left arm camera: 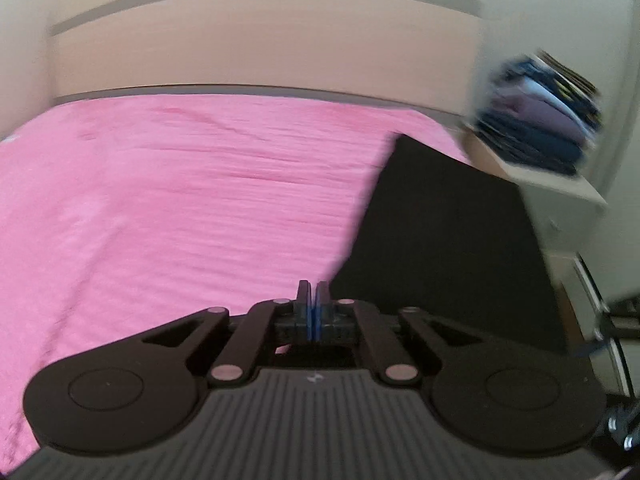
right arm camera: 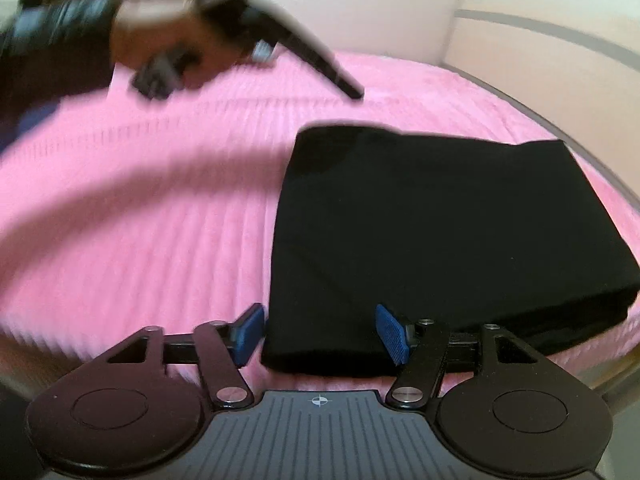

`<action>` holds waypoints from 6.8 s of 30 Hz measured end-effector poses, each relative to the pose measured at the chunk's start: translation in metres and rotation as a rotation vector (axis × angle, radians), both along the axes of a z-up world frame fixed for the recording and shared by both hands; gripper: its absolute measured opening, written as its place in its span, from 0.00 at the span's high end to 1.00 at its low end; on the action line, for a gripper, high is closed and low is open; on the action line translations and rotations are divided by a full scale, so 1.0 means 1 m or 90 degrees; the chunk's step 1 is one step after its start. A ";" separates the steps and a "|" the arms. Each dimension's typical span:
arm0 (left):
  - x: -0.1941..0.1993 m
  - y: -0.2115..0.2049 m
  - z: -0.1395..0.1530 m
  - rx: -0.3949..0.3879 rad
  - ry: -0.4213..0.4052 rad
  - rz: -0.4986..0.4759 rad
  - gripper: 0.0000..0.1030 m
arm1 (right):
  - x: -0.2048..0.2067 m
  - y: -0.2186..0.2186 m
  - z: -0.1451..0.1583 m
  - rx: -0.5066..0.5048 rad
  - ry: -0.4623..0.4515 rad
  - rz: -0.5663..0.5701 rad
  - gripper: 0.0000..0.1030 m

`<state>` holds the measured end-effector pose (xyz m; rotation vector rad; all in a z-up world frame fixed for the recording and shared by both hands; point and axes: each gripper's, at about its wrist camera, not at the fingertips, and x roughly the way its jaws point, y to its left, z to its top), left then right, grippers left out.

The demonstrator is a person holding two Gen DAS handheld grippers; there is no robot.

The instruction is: Fold clothes

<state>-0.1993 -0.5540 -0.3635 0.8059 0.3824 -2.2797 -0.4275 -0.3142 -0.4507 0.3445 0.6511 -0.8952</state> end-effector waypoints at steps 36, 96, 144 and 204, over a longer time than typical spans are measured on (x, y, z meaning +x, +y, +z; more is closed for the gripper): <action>-0.008 -0.015 -0.027 -0.010 -0.049 0.041 1.00 | -0.054 -0.073 -0.022 -0.021 0.027 -0.109 0.39; -0.135 0.266 -0.085 -0.402 -0.541 -0.129 0.85 | -0.118 0.057 0.024 -0.095 0.053 -0.184 0.10; -0.038 0.249 -0.091 -0.345 -0.575 -0.117 0.82 | -0.041 -0.050 -0.021 -0.378 0.552 0.254 0.74; -0.255 -0.252 0.051 0.017 -0.427 -0.115 0.74 | -0.252 -0.440 0.129 0.035 0.221 -0.028 0.41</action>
